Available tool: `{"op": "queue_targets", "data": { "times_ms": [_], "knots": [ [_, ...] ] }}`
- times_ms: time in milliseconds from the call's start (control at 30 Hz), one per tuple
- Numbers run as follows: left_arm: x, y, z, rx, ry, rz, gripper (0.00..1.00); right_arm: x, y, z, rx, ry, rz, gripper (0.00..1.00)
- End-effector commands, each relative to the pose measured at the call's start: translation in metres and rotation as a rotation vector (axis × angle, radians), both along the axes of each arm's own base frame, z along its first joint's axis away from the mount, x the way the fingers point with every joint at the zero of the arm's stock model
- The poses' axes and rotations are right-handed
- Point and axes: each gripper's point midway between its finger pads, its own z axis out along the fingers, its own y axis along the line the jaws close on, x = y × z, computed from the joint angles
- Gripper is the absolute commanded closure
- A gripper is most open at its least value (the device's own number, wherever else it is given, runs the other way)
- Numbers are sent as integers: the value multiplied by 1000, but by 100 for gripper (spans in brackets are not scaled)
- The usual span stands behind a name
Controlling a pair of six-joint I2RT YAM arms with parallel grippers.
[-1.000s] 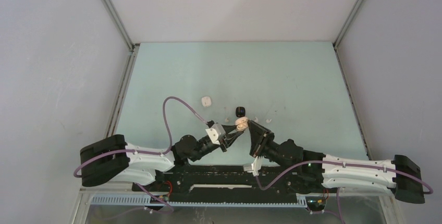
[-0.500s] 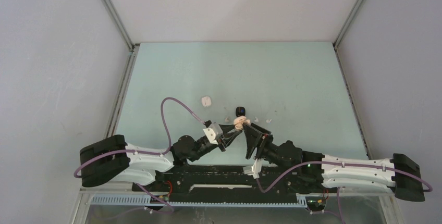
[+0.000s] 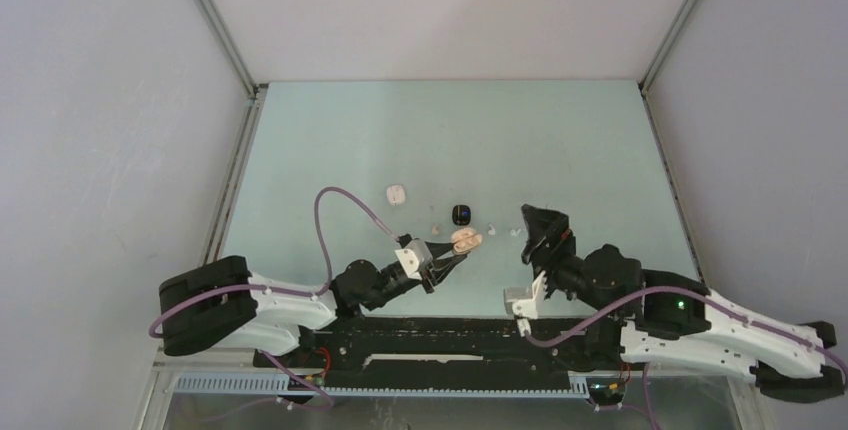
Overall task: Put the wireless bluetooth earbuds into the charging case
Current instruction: Place the earbud in the charging case.
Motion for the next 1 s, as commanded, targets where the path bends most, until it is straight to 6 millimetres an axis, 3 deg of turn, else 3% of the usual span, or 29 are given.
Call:
{"op": "queue_targets", "data": {
  "times_ms": [0, 100, 267, 400, 600, 967],
  "knots": [
    [-3, -5, 11, -22, -75, -35, 100, -23, -41, -62, 8, 513, -161, 10],
    [-5, -6, 10, -42, -90, -53, 100, -34, -38, -60, 80, 733, -168, 16],
    [-12, -15, 10, -41, -98, -112, 100, -26, -31, -31, 303, 1133, -247, 20],
    [-17, -20, 10, -33, -108, -145, 100, -26, -25, -31, 361, 1344, -191, 21],
    [-29, -27, 5, 5, -71, -237, 100, -27, -12, -53, 449, 1426, -111, 23],
    [-44, -37, 5, 88, -6, -339, 100, -26, -1, -71, 524, 1495, -92, 24]
  ]
}}
